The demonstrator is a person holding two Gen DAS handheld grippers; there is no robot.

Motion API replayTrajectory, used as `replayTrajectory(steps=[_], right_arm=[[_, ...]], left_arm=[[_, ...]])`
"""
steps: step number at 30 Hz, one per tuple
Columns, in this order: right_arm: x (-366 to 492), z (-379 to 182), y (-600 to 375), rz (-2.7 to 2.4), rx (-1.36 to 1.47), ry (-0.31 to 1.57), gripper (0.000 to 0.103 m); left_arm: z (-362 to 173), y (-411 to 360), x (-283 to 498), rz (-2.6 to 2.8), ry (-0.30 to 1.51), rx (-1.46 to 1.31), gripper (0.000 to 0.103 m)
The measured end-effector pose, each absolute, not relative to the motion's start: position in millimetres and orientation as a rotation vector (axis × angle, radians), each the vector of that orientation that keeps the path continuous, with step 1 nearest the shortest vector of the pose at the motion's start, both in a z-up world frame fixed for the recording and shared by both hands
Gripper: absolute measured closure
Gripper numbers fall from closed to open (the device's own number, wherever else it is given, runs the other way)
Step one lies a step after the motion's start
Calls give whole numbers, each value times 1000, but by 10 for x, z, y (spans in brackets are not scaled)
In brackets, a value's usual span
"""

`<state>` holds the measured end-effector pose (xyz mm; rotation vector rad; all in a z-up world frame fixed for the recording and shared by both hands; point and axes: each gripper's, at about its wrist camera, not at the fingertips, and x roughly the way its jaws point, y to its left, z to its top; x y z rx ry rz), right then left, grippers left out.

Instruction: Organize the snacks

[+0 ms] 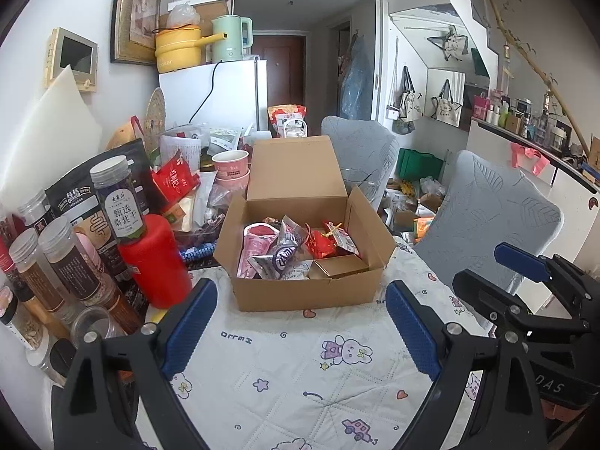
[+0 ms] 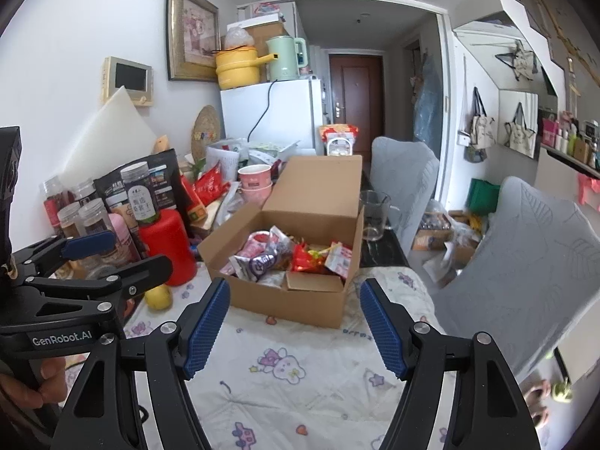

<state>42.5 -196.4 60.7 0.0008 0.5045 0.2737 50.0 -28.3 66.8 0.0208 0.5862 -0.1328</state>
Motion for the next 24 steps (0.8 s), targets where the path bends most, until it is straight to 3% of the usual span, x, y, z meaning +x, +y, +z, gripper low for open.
replayTrajectory(steps=[24], right_arm=[[418,531,-2103,240,-7,535,31]], left_arm=[[545,-374,521,-168,631,5,10]])
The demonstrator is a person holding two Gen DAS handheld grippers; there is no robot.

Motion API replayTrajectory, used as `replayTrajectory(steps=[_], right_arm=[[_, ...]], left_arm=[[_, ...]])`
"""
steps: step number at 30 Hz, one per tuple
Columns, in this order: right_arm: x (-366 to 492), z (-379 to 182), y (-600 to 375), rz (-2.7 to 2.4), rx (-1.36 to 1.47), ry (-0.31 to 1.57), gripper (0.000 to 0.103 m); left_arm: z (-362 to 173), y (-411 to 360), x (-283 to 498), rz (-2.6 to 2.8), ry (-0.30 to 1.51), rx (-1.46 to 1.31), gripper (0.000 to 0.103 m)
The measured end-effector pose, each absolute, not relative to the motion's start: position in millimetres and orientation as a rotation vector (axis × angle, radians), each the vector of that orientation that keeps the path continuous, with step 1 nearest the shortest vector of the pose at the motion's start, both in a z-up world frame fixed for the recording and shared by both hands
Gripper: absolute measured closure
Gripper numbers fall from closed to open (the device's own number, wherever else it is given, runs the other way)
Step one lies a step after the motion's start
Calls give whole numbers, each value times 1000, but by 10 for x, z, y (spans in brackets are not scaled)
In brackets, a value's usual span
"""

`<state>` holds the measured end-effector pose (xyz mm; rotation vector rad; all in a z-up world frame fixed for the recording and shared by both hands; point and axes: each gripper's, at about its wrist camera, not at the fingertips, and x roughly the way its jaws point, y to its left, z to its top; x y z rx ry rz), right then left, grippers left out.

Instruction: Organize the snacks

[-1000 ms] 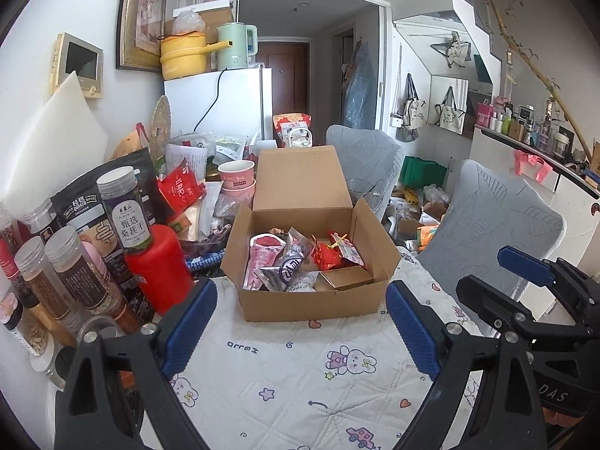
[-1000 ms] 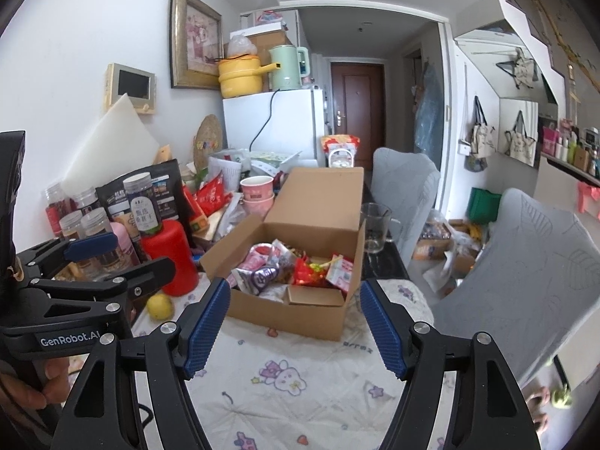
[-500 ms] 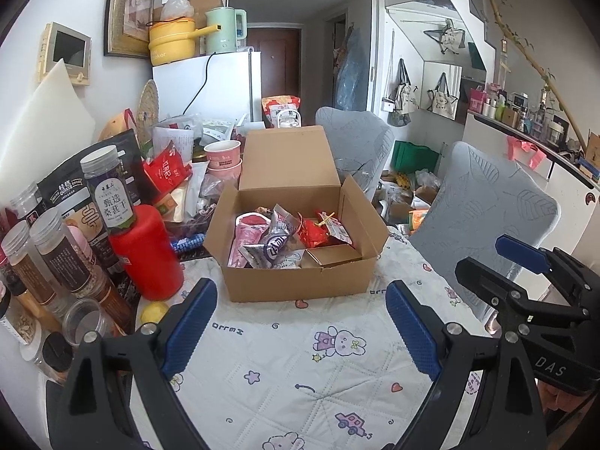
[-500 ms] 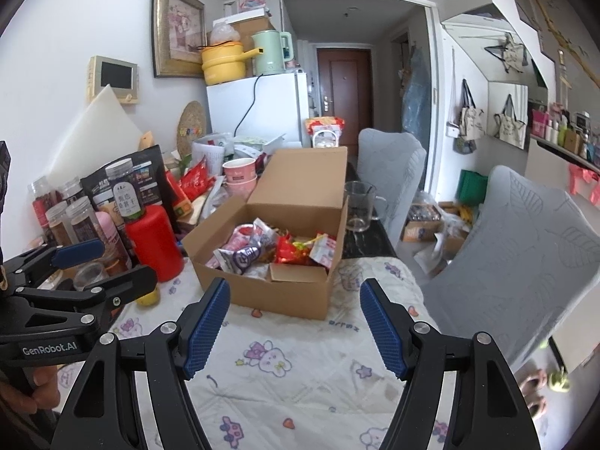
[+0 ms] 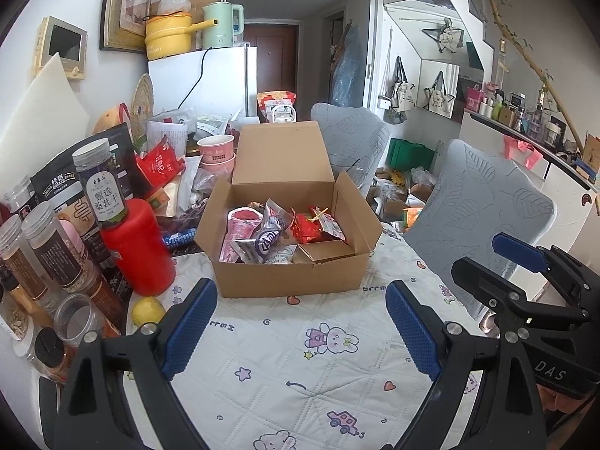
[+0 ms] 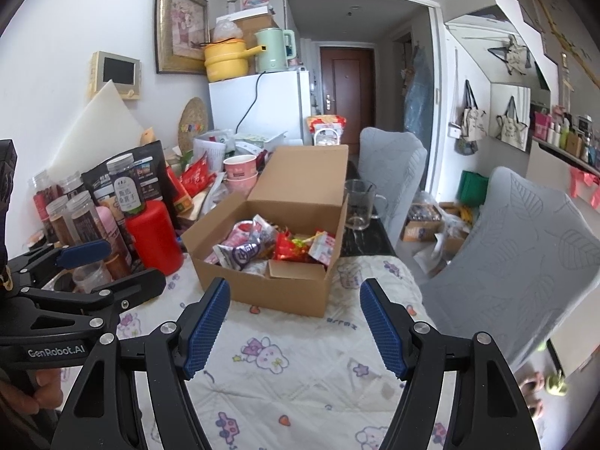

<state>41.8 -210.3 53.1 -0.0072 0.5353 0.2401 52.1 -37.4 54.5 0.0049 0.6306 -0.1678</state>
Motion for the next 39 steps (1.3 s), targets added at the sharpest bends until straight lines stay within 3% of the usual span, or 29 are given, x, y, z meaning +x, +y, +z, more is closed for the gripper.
replayTrajectory(steps=[39], right_arm=[[486,427,-2229,206,1,558,31]], left_arm=[[507,-423,605,-189,665,22,10]])
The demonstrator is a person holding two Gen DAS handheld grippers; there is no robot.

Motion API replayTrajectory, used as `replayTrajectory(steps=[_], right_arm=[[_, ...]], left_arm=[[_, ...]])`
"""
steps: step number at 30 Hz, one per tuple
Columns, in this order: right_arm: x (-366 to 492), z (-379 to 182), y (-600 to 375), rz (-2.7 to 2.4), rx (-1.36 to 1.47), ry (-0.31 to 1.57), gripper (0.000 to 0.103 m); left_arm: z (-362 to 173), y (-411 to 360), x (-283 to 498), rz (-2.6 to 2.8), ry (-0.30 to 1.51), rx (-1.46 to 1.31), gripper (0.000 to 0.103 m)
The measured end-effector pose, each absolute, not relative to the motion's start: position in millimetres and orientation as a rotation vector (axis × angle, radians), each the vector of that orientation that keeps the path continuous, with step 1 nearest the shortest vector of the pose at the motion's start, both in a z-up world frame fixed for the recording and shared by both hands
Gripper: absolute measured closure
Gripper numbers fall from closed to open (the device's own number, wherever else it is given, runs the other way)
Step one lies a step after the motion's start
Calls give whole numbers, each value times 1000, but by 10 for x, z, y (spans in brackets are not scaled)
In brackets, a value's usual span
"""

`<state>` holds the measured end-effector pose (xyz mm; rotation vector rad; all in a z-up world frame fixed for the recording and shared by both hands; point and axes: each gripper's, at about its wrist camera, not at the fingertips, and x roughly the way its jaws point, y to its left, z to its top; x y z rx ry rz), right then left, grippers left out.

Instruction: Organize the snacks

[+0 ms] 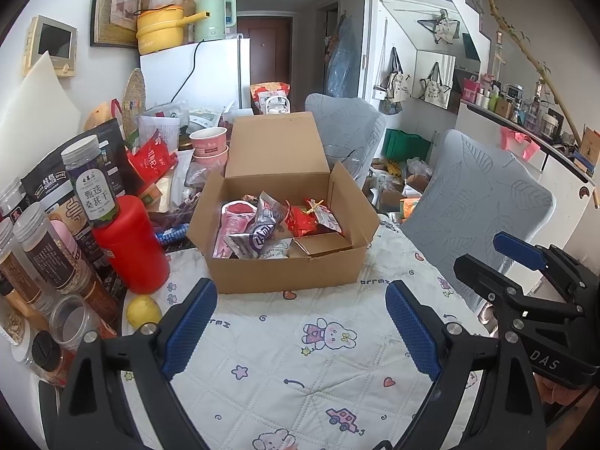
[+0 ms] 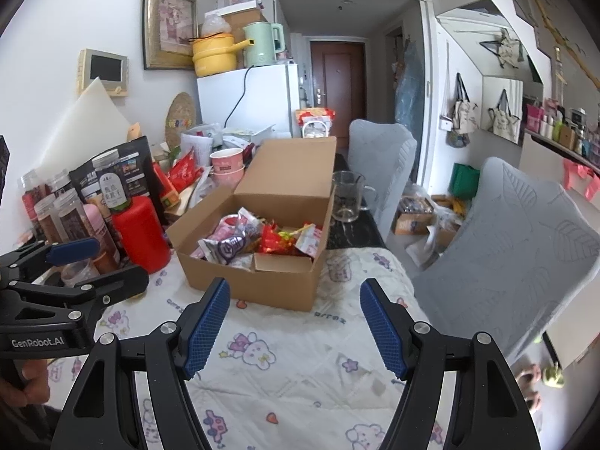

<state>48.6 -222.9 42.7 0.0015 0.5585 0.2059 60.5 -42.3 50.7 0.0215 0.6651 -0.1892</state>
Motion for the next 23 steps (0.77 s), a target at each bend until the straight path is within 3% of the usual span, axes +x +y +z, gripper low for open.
replayTrajectory(steps=[23], right_arm=[[532,365,-2191,193,-17,599,31]], left_arm=[[387,-396,663,-201,702,31,10]])
